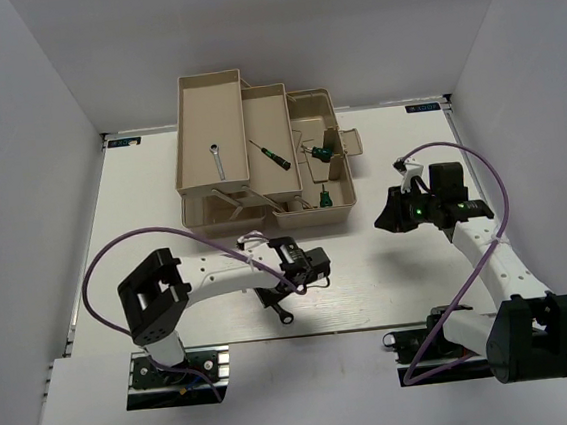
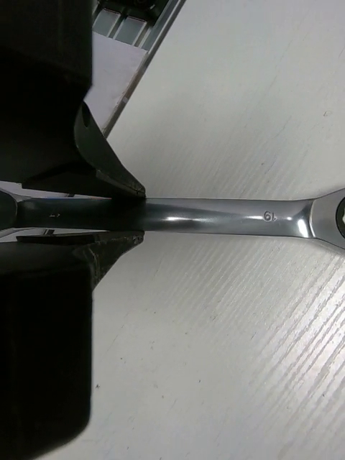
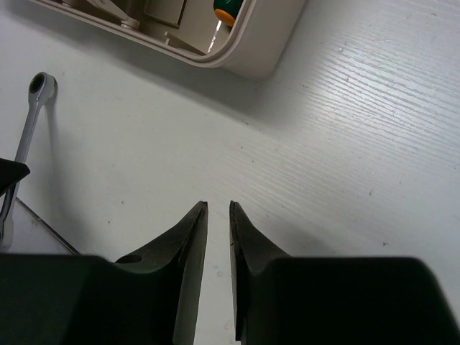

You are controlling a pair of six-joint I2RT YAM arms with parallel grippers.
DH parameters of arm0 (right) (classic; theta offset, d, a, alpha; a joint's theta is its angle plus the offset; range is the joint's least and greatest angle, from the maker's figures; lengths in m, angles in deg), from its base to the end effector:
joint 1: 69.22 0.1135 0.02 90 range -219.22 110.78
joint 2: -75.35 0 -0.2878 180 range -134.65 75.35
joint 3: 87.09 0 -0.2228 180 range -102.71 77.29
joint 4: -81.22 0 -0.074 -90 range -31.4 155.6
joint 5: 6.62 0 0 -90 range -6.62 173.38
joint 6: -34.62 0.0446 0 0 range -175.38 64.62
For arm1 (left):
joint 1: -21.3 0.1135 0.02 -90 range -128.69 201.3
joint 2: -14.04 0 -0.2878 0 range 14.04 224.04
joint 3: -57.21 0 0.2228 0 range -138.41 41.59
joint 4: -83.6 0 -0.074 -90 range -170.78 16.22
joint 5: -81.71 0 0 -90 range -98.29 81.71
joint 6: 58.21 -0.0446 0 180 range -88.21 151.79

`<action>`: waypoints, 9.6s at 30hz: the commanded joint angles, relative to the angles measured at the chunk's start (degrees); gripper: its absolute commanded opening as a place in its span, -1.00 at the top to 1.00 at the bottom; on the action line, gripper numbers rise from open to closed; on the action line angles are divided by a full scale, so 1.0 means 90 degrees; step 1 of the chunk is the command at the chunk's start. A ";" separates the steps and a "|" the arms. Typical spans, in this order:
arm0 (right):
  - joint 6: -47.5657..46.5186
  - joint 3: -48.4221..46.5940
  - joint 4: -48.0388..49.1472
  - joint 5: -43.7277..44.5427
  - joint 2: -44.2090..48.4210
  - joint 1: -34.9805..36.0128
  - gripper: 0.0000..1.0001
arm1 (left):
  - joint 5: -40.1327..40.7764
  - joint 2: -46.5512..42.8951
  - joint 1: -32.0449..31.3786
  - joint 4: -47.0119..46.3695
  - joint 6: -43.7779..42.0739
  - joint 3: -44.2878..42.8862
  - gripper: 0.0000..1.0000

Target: Sort the tools into containers

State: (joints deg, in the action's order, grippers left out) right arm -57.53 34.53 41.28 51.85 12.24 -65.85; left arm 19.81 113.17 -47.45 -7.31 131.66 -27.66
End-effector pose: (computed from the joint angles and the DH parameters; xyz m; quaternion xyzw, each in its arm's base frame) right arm 0.1898 0.0345 0.2731 -0.1473 0.8820 0.2546 0.3682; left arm 0.1122 -0.2304 0.2325 -0.2313 0.9358 0.1361 0.2288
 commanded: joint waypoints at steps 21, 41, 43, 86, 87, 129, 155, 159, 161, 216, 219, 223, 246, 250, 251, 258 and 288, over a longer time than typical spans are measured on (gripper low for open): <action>-0.0112 -0.0395 -0.0189 -0.0178 0.0010 -0.0034 0.51 | -0.0583 -0.0555 0.0032 -0.2469 -0.0208 0.2156 1.00; -0.0122 -0.0453 -0.0306 -0.0218 -0.0009 -0.0043 0.51 | -0.0759 -0.0790 0.0090 -0.2861 -0.0209 0.2832 0.01; -0.0122 -0.0444 -0.0335 -0.0227 -0.0009 -0.0043 0.51 | -0.0759 -0.0790 0.0090 -0.2861 -0.0209 0.2900 -0.02; -0.0083 -0.0629 -0.0384 -0.0198 -0.0048 -0.0034 0.51 | -0.0953 -0.0254 0.0325 -0.2587 -0.0336 0.3037 0.71; -0.0083 -0.0620 -0.0394 -0.0198 -0.0029 -0.0033 0.51 | -0.0954 -0.0253 0.0325 -0.2587 -0.0336 0.3095 0.78; 0.0005 -0.0883 -0.0277 -0.0023 -0.0185 -0.0034 0.54 | -0.0573 -0.0780 -0.0154 -0.1416 -0.4895 -0.2741 1.00; -0.0200 -0.1284 -0.0453 0.0125 -0.0292 -0.0092 0.54 | -0.0484 0.0732 0.4364 -0.2646 -0.7737 -0.6503 1.00; -0.0210 -0.1264 -0.0452 0.0124 -0.0282 -0.0092 0.54 | -0.0982 0.1308 0.5050 -0.2646 -0.7806 -0.6953 1.00; -0.0220 -0.1255 -0.0453 0.0153 -0.0263 -0.0102 0.54 | -0.1246 0.1455 0.5226 -0.2714 -0.7865 -0.6954 1.00; -0.5923 -0.7113 0.1326 0.3200 -0.6824 0.6470 -0.19 | -0.0680 -0.7743 0.5618 -0.0087 -0.3900 0.2352 -0.46; -0.6001 -0.7406 0.0954 0.3473 -0.7186 0.6490 -0.16 | -0.0836 -0.7812 0.5618 -0.0311 -0.3900 0.2606 -0.46; -0.5972 -0.7436 0.0603 0.3776 -0.7363 0.6490 0.25 | -0.1207 -0.7812 0.5618 -0.0721 -0.3900 0.3192 -0.46; -0.2828 -0.7115 -0.0228 0.1583 -0.4084 0.5778 1.00 | -0.3473 -0.5098 0.5949 -0.6422 -0.3519 0.5488 -0.30; -0.2798 -0.5807 0.0200 0.0419 -0.3283 0.5621 1.00 | -0.4164 -0.4094 0.6106 -0.8209 -0.3587 0.5392 -0.30; -0.2798 -0.5283 0.0250 0.0002 -0.3058 0.5592 1.00 | -0.4263 -0.3801 0.6173 -0.8551 -0.3713 0.5235 -0.30; -0.2857 -0.4673 0.0084 -0.0218 -0.2763 0.5611 1.00 | -0.4567 -0.2274 0.6350 -0.8505 -0.4369 0.3468 -0.32; -0.3014 -0.4184 0.0643 0.7694 -0.1084 0.3582 0.70 | -0.5787 0.0409 0.6312 -0.7245 -0.5248 -0.1884 -0.32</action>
State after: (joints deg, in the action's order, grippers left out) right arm -89.47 -3.98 49.92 110.43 1.99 -29.19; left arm -25.80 116.41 12.14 -70.71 84.71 -38.65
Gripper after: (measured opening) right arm 0.147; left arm 0.658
